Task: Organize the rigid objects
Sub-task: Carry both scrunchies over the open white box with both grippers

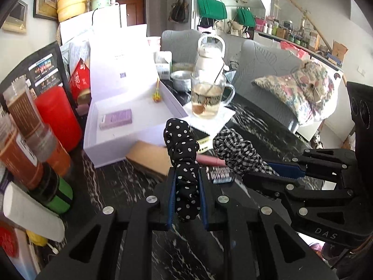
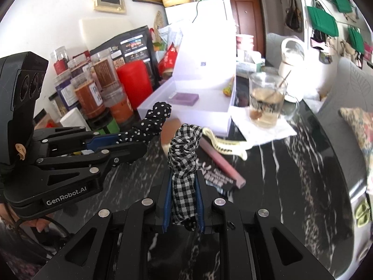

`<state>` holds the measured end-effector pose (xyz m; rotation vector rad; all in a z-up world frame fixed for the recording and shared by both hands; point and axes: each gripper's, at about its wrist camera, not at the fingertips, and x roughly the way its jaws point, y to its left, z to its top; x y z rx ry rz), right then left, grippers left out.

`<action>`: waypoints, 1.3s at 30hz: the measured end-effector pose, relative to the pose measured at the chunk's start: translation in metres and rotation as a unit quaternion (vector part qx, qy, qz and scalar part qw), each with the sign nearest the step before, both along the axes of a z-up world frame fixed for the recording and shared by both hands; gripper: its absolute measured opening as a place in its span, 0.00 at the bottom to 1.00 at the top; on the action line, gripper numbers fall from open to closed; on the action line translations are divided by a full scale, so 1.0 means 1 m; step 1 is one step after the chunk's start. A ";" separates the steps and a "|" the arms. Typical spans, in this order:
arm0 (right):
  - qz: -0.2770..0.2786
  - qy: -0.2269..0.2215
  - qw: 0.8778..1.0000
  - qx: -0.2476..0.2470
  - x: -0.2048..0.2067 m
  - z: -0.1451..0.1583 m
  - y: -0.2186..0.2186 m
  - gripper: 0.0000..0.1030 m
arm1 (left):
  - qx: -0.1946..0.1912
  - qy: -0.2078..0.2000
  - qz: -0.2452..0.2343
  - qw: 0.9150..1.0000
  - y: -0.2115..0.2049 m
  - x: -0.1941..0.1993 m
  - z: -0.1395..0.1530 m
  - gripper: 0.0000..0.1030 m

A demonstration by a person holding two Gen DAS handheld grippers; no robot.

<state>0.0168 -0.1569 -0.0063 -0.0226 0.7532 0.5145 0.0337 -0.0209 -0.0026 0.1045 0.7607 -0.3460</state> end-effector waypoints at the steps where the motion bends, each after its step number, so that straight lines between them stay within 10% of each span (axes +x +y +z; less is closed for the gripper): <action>1: 0.002 -0.002 1.000 0.001 0.002 0.002 0.000 0.17 | -0.002 -0.002 0.002 1.000 0.001 0.003 0.003 0.17; 39: 0.035 -0.060 0.998 0.000 0.148 0.056 0.033 0.17 | -0.035 -0.048 0.061 0.996 0.036 0.145 0.049 0.17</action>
